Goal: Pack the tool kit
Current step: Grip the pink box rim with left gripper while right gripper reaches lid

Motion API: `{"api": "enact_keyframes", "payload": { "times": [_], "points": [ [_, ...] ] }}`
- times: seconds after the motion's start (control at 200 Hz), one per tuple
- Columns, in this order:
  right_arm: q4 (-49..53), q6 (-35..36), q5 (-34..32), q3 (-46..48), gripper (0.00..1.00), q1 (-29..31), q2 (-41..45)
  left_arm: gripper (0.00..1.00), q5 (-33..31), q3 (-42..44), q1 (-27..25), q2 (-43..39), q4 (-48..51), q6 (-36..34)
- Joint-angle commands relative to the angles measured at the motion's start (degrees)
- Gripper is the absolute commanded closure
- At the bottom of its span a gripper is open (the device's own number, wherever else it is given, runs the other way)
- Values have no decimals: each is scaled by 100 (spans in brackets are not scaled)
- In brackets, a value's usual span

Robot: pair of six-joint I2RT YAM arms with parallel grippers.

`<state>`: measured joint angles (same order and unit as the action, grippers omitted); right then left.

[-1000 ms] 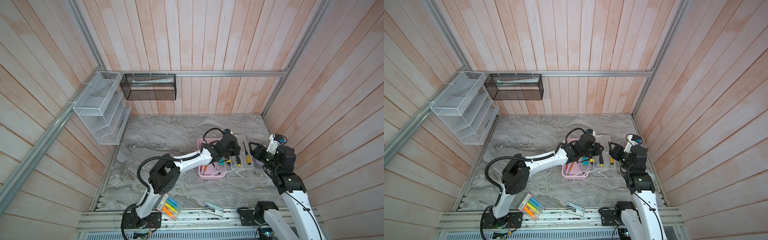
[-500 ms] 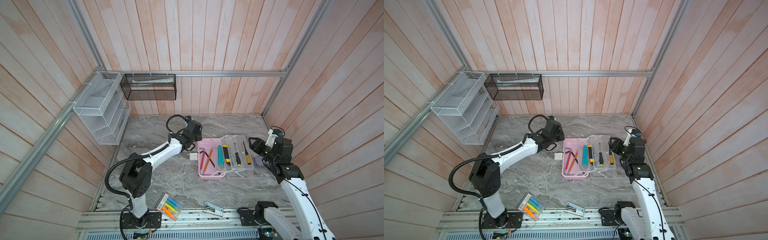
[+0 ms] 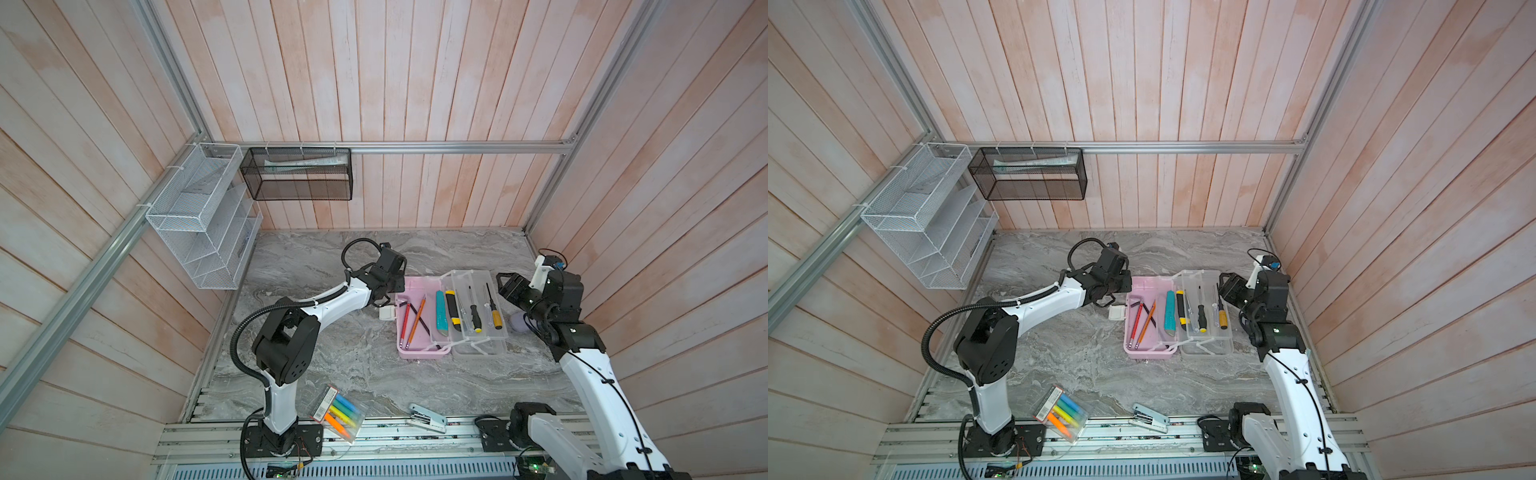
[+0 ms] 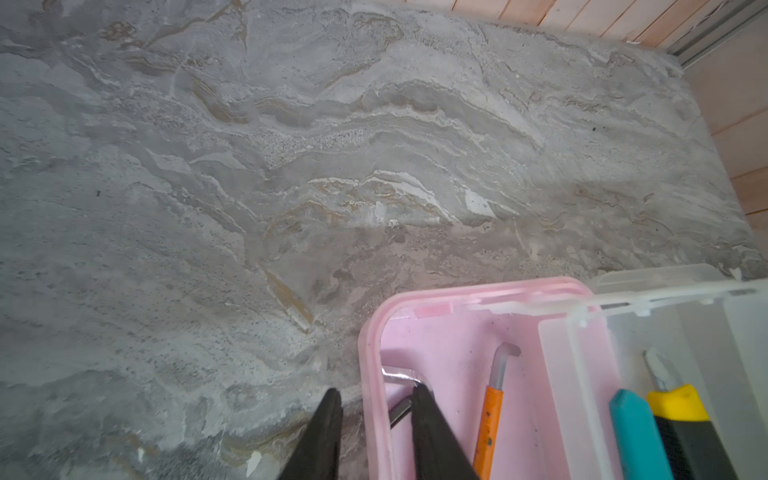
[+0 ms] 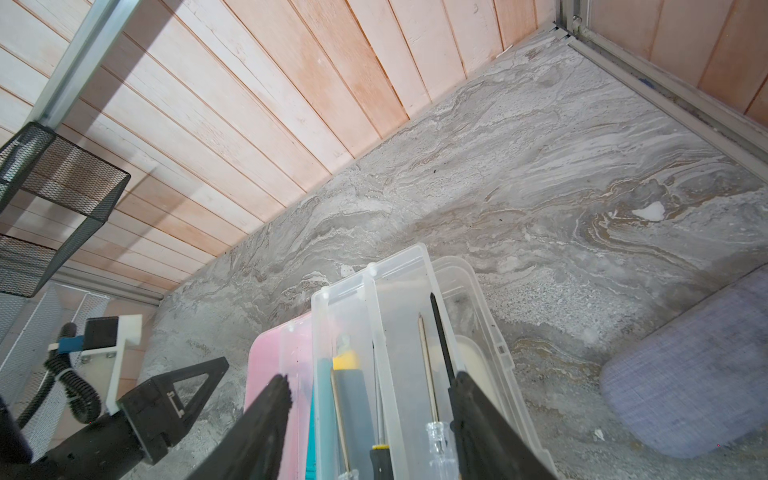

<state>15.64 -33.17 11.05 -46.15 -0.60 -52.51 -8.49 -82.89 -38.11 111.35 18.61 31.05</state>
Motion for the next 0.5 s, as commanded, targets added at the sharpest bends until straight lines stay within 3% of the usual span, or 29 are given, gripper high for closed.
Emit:
{"api": "enact_keyframes", "payload": {
  "times": [0.0,0.28,0.495],
  "points": [
    [-214,-1,70,7,38,-35,-76,68,277,-203,40,240,13,13],
    [-433,30,145,70,38,-35,-322,70,428,-579,49,717,242,-37],
    [-526,11,187,72,38,-36,-394,90,358,-852,278,992,495,236]
  ]
}}
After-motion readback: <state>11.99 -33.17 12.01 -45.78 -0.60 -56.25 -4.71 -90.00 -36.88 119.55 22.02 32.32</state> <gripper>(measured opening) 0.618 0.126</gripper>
